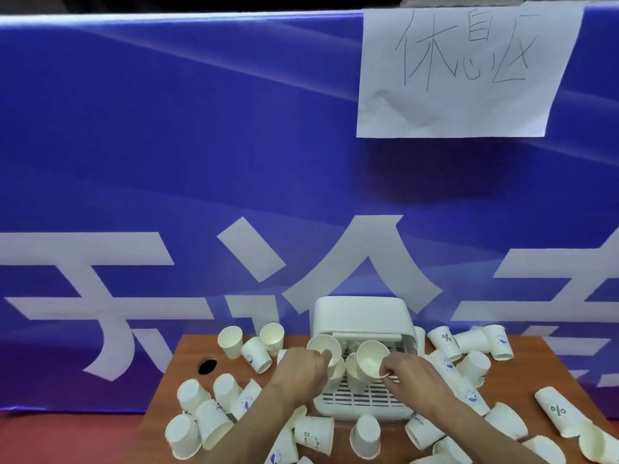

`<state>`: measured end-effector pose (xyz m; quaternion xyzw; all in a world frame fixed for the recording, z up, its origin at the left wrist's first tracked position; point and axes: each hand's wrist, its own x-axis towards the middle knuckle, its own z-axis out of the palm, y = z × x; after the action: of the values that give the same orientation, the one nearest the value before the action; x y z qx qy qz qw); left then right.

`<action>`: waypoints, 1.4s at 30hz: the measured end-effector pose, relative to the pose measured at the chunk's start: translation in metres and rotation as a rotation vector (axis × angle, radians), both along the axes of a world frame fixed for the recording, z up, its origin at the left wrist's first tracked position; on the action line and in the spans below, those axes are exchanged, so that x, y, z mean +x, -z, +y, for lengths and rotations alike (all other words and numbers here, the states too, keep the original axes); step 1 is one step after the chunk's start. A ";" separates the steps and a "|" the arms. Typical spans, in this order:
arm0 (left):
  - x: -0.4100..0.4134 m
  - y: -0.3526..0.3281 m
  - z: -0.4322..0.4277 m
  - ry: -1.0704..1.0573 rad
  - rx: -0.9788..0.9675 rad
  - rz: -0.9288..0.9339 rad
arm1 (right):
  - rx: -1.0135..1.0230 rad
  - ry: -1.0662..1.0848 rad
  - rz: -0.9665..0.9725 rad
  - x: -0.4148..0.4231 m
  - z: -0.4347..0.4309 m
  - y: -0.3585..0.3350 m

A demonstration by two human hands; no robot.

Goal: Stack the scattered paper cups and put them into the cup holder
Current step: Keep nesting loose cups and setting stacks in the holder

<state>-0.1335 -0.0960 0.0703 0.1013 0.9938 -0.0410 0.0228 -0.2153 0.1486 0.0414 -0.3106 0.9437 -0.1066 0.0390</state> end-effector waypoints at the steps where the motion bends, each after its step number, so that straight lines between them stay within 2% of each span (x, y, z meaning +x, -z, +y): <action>1: 0.001 0.003 0.000 -0.008 0.015 0.000 | -0.003 0.005 -0.002 -0.001 0.001 0.003; 6: 0.008 0.015 0.004 -0.018 0.032 0.027 | -0.007 0.044 -0.044 -0.004 0.000 0.016; 16: 0.016 0.050 0.022 0.001 0.064 0.021 | -0.009 -0.012 0.020 -0.006 -0.003 0.037; 25: 0.009 0.068 0.010 -0.029 0.135 0.084 | -0.232 0.000 0.107 -0.005 -0.003 0.064; 32: -0.005 0.080 0.002 -0.042 0.162 0.091 | -0.195 0.024 0.106 -0.012 -0.011 0.081; 42: -0.018 0.095 0.002 -0.021 0.144 0.069 | -0.243 0.071 0.082 -0.004 -0.023 0.099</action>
<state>-0.1511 -0.0942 -0.0244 0.0910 0.9953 0.0274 -0.0183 -0.2189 0.1254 -0.0576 -0.2836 0.9350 -0.2087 -0.0411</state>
